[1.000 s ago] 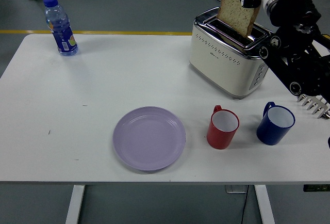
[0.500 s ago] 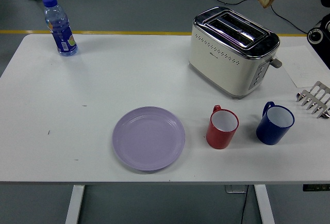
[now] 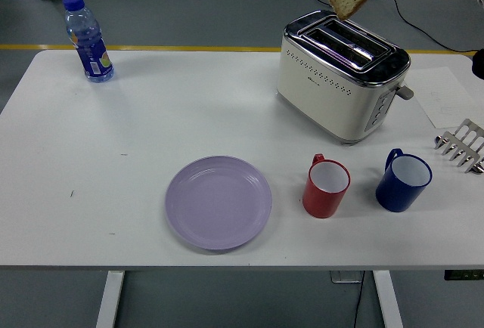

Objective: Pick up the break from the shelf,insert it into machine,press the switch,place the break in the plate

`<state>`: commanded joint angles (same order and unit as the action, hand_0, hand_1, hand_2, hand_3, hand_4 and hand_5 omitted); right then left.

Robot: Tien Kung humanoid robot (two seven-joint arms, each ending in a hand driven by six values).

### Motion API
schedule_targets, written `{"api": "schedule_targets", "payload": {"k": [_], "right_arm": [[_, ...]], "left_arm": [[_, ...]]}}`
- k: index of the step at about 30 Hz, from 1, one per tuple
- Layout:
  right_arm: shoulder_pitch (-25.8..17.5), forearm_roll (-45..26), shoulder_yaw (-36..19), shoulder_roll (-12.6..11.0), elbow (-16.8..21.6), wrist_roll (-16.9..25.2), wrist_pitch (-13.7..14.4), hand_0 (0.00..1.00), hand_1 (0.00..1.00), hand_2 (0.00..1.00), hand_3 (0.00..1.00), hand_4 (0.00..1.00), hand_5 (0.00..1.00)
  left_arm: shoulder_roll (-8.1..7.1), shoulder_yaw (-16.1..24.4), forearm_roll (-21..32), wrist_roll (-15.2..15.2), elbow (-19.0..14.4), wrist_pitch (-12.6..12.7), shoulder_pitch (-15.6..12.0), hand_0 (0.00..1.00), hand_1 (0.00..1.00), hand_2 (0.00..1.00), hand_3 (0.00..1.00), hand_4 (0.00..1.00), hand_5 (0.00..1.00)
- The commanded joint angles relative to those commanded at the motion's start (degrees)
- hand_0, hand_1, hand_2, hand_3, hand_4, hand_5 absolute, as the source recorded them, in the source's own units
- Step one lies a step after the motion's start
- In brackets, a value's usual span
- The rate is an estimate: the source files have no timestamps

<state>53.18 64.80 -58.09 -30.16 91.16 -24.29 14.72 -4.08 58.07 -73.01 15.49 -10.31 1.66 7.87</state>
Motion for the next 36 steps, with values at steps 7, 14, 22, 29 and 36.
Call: {"api": "schedule_targets", "payload": {"k": [7, 14, 22, 29, 36], "right_arm": [[-3.1, -16.1, 1.7, 0.4, 5.6, -0.5, -0.5, 0.135, 0.122, 0.291, 0.398, 0.416, 0.002], [-5.8, -25.3, 8.7, 2.5, 8.9, -0.6, -0.3, 0.131, 0.117, 0.291, 0.398, 0.422, 0.002], [-5.9, -23.5, 18.5, 5.3, 8.2, -0.9, 2.1, 0.140, 0.115, 0.290, 0.396, 0.386, 0.002], [-6.7, -23.3, 24.3, 8.6, 5.3, -0.6, 2.9, 0.142, 0.115, 0.289, 0.395, 0.361, 0.002], [-8.0, -21.7, 27.7, 12.4, -0.9, -0.2, 4.1, 0.141, 0.114, 0.283, 0.391, 0.353, 0.002]], "left_arm": [[0.09, -0.4, 0.6, -0.2, 0.0, 0.1, 0.1, 0.676, 0.694, 0.679, 0.553, 0.275, 0.861], [0.12, -0.7, 0.8, -0.2, 0.0, 0.0, 0.2, 0.675, 0.692, 0.679, 0.553, 0.274, 0.863], [0.16, -0.5, 0.5, -0.2, 0.0, -0.1, 0.0, 0.675, 0.692, 0.678, 0.554, 0.274, 0.868], [0.17, -0.9, 0.7, -0.2, 0.0, -0.1, 0.1, 0.675, 0.692, 0.678, 0.553, 0.274, 0.868], [0.20, -0.8, 0.4, -0.2, 0.0, -0.1, 0.1, 0.675, 0.691, 0.677, 0.553, 0.274, 0.868]]}}
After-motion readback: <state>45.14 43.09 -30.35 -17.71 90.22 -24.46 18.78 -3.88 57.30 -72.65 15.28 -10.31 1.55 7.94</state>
